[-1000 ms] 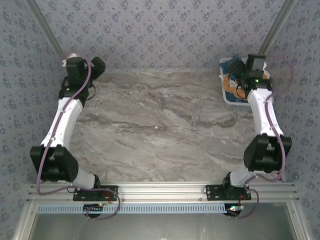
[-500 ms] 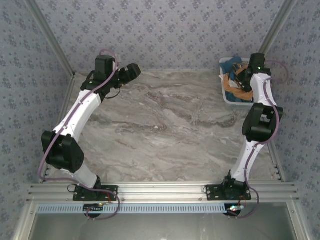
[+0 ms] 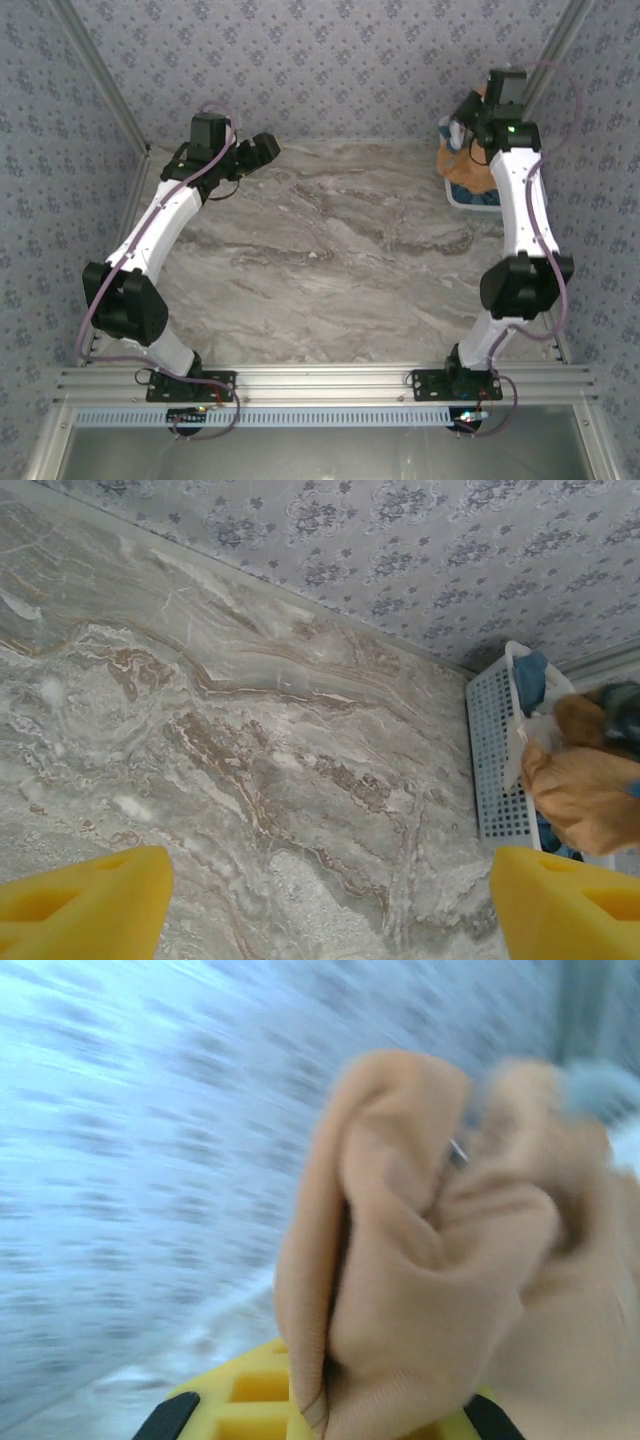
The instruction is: Fold and stack the t-shirts
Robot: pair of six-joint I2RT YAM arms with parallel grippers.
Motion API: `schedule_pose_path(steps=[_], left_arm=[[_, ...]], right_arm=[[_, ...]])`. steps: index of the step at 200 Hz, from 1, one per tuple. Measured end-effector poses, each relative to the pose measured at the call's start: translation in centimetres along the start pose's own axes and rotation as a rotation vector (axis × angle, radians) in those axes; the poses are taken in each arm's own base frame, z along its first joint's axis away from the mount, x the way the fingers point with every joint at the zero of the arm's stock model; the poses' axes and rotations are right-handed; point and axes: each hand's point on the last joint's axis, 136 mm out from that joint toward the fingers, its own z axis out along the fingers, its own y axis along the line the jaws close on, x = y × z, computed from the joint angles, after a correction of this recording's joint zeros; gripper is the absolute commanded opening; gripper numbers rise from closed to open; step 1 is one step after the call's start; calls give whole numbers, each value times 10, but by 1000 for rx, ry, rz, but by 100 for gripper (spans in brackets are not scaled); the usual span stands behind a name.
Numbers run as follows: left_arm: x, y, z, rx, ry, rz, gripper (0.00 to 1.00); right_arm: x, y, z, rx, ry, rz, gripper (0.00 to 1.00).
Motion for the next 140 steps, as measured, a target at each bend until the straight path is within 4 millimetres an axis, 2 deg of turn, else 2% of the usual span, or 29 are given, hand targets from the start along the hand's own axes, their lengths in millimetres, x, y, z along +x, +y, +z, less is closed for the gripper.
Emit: schedule_pose_path(steps=[19,38,53,71,84,103,122,135,140], left_arm=[[0,7,0,-38,-5,-5,83],[0,17,-2,-87,-13,-4,83],[0,28,-7,-152,-29,-6,83],[-1,44,-18,-249,-53,-10,83],[-3,53,-29,-312,-74,-8,83],[-6,61,-46,-371,-103,1,84],[-7,65,-57,-404,-113,1,84],[-4,67,-60,-414,-104,2,83],[-2,68,-60,-417,-98,2,83]], right_arm=[[-40,69,-64,-200,-148,-49,0],[-62,117,-118,-351,-245,-84,0],[-61,149,-146,-444,-270,-114,0],[-37,184,-162,-538,-232,-152,0],[-6,203,-160,-583,-168,-179,0],[63,217,-143,-613,-17,-230,0],[150,215,-119,-619,183,-284,0],[220,203,-108,-613,349,-329,0],[246,197,-106,-612,413,-346,3]])
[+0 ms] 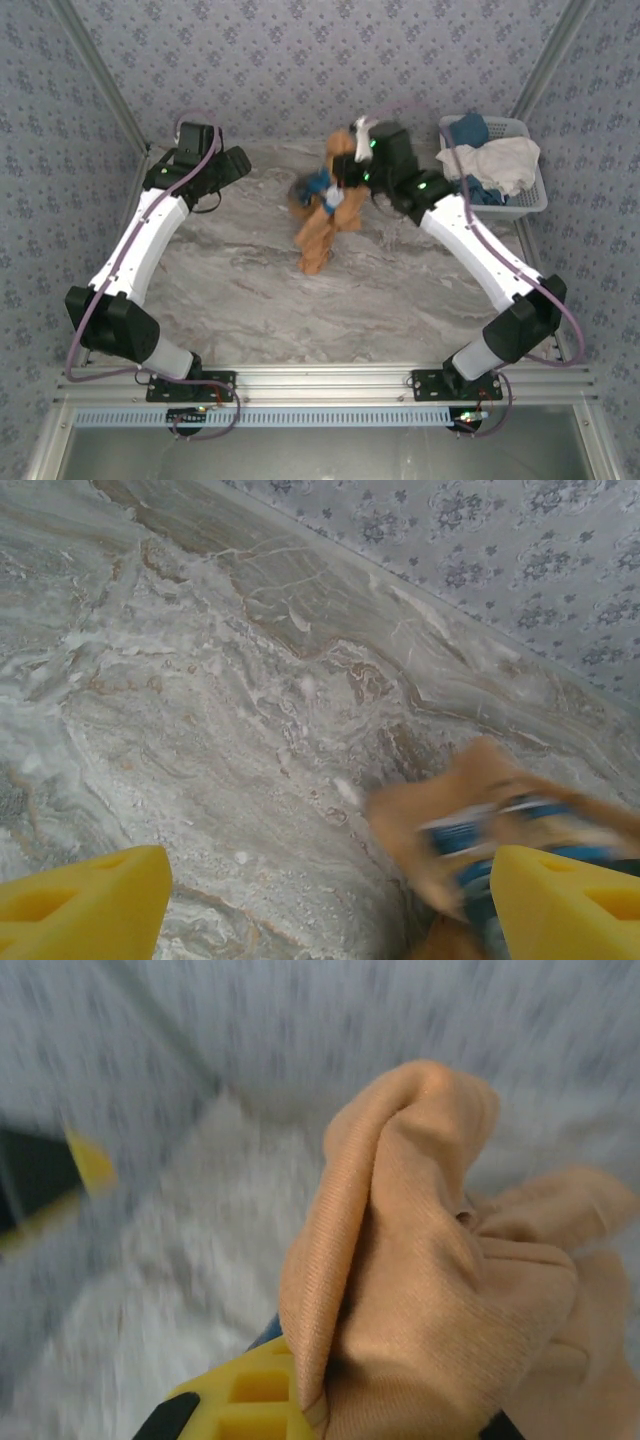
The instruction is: Fold and stack the t-shirts
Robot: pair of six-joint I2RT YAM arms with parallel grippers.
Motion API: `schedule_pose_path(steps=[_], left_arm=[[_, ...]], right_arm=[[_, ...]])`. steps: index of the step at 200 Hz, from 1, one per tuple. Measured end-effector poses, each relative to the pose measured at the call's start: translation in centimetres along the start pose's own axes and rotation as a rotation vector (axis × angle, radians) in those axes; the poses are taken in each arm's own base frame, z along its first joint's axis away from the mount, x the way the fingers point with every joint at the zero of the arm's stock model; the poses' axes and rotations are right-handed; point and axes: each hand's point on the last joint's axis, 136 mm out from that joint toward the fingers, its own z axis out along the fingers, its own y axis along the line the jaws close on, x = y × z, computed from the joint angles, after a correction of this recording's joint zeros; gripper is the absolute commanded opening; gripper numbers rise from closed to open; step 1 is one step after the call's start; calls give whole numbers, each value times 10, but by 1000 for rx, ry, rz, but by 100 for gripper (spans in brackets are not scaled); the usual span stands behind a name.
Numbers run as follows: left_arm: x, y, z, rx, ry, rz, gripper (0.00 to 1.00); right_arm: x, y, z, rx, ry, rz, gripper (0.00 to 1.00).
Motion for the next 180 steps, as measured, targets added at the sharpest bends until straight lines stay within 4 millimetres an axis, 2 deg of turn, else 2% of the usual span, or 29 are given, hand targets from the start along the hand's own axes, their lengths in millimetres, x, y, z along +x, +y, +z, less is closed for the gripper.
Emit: schedule_pose_path(steps=[13,27,39,50,61,99,110,127,157,167,180], left_arm=[[8,2,2,-2,28,4,80],[22,4,8,7,75,7,78],[38,6,14,13,130,13,76],[53,7,18,14,179,22,74],[71,5,22,21,233,36,74],[123,-9,33,50,385,83,76],[137,-12,37,53,424,81,76],[156,-12,42,43,483,55,78],[183,-4,50,14,569,-43,81],[191,-2,50,6,590,-76,82],[200,-4,48,1,617,-108,83]], right_arm=[[61,-2,20,-27,163,10,8],[115,0,33,-64,321,29,7],[147,0,36,-87,425,45,1],[164,1,34,-100,481,51,0],[173,3,31,-111,511,51,0],[180,15,25,-158,540,4,1],[185,20,23,-178,556,-13,10],[199,30,18,-223,601,-37,31],[217,44,4,-296,666,-95,51],[217,41,-2,-297,657,-79,57],[209,25,-10,-275,616,-30,60]])
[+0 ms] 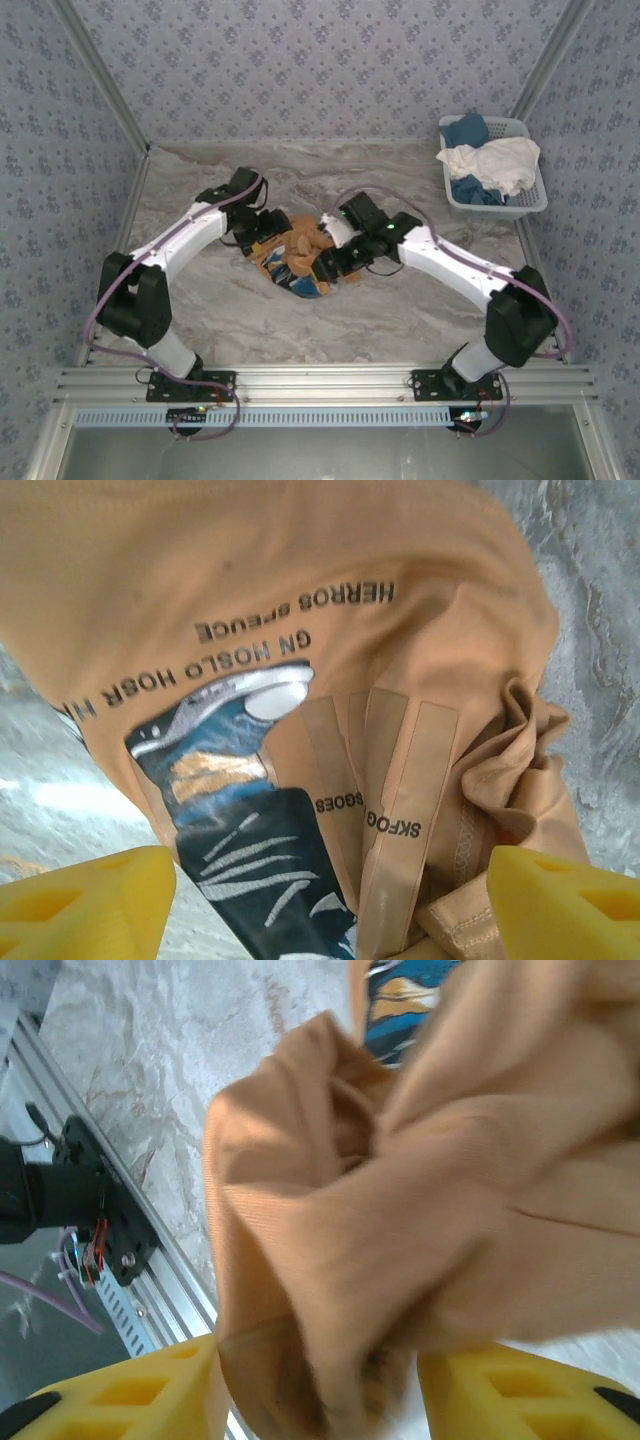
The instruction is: Fold and stack the t-shirts
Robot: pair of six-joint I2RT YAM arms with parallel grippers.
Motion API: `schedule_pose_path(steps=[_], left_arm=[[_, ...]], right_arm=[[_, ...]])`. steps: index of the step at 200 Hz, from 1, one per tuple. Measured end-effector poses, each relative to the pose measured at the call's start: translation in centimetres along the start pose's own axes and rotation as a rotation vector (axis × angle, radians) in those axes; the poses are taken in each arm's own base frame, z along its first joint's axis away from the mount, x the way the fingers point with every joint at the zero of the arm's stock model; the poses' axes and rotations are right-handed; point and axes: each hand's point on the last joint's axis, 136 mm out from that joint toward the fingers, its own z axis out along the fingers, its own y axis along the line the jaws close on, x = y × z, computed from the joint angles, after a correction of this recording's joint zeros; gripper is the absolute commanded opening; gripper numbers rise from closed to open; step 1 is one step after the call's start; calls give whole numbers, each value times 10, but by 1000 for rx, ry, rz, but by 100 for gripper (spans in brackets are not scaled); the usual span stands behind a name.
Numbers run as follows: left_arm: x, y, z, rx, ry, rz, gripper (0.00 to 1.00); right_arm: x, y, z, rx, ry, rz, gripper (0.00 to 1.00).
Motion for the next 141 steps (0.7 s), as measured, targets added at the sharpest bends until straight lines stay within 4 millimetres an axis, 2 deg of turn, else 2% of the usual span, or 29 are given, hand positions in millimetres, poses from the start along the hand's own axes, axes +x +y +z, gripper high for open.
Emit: schedule_pose_path(steps=[36,52,65,77,98,114,123,141], left_arm=[[29,-18,8,28,70,-13,85],[44,-24,16,22,103,-2,85],[54,-27,25,9,129,7,80],[62,-27,34,-10,150,13,68],[70,-22,48,-51,174,20,33],[68,-15,51,-85,159,34,8],[66,-11,51,-108,144,36,2],[61,0,50,-151,126,44,0]], right_arm=[[-22,-65,-43,89,-202,232,62],[-26,-90,-46,128,-233,331,61],[-26,-107,-37,150,-219,395,59],[-24,-122,-21,172,-180,442,56],[-28,-145,8,202,-112,498,54],[-40,-157,25,220,-88,505,52],[-47,-161,32,227,-82,500,51],[-60,-166,40,237,-83,487,51]])
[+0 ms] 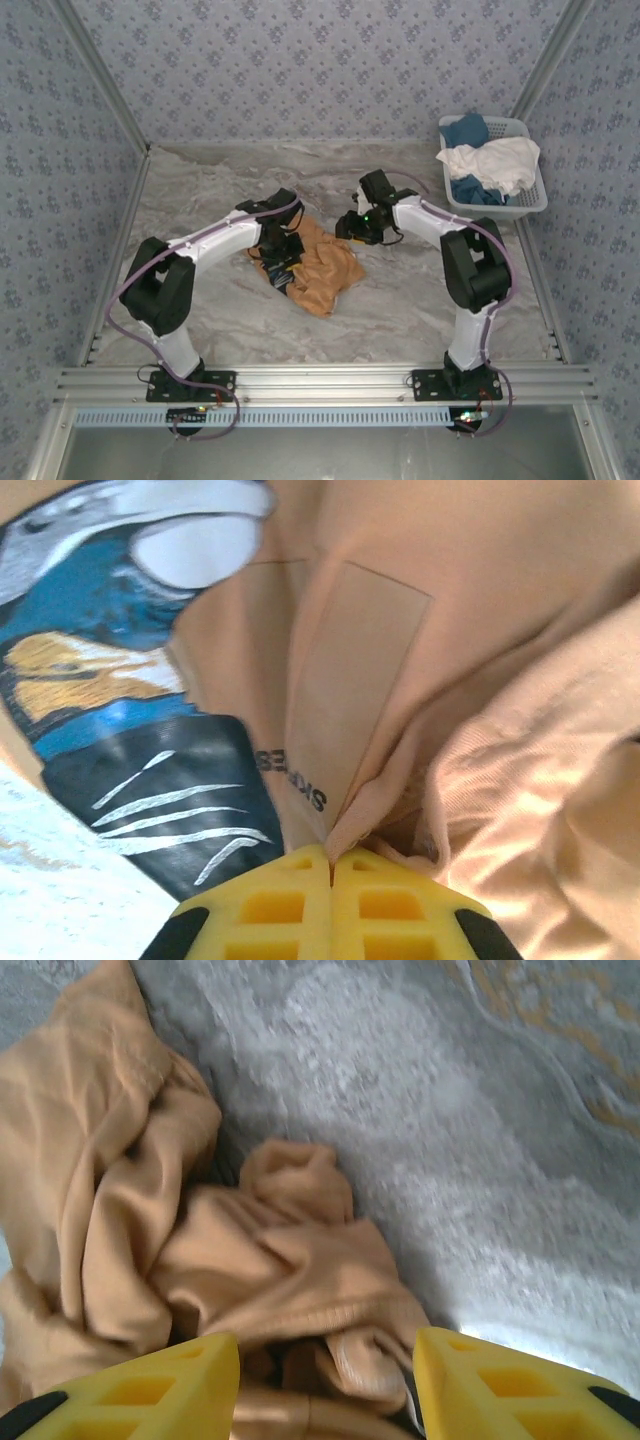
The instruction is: Fold and stack the t-shirts
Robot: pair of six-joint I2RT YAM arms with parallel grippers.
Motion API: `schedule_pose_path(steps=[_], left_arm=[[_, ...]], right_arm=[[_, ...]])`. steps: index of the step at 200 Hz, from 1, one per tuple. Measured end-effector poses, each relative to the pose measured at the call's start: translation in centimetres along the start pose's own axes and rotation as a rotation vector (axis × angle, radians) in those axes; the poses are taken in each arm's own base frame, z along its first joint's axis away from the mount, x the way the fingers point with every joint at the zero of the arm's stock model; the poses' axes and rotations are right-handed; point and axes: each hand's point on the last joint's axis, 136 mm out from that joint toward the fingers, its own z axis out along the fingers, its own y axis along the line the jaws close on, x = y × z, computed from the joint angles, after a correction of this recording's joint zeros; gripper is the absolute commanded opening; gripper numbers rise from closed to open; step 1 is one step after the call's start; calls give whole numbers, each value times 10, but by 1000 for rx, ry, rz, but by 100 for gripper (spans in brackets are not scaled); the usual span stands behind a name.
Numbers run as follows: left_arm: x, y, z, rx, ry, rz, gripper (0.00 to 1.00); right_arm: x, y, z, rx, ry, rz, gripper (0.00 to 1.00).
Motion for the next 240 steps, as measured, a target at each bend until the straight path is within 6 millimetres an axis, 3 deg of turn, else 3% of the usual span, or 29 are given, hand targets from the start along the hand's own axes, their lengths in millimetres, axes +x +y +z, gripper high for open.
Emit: schedule_pose_path(steps=[46,85,110,123,144,169,186,201,240], left_arm=[[-6,38,-8,-76,-41,-50,0],[-18,46,-33,-62,-114,-61,0],[-22,51,-38,-68,-124,-65,0],[-23,53,-39,-71,-124,-65,0],[-26,56,-39,-74,-125,-68,0],[-28,59,-42,-87,-126,-66,0],[-33,59,-50,-89,-139,-58,0],[-44,54,-62,-74,-169,-55,0],[-91,30,-102,-9,-284,-55,0]], right_arm=[[-23,15,21,-10,5,-44,46],[0,24,43,-15,86,-57,50],[14,37,51,-34,121,-76,50],[19,43,54,-43,133,-88,40],[24,52,58,-54,145,-92,1],[21,50,58,-46,129,-65,0],[11,37,45,-21,88,-28,0],[-7,28,20,-11,19,2,0],[-62,23,-84,0,-246,35,0]])
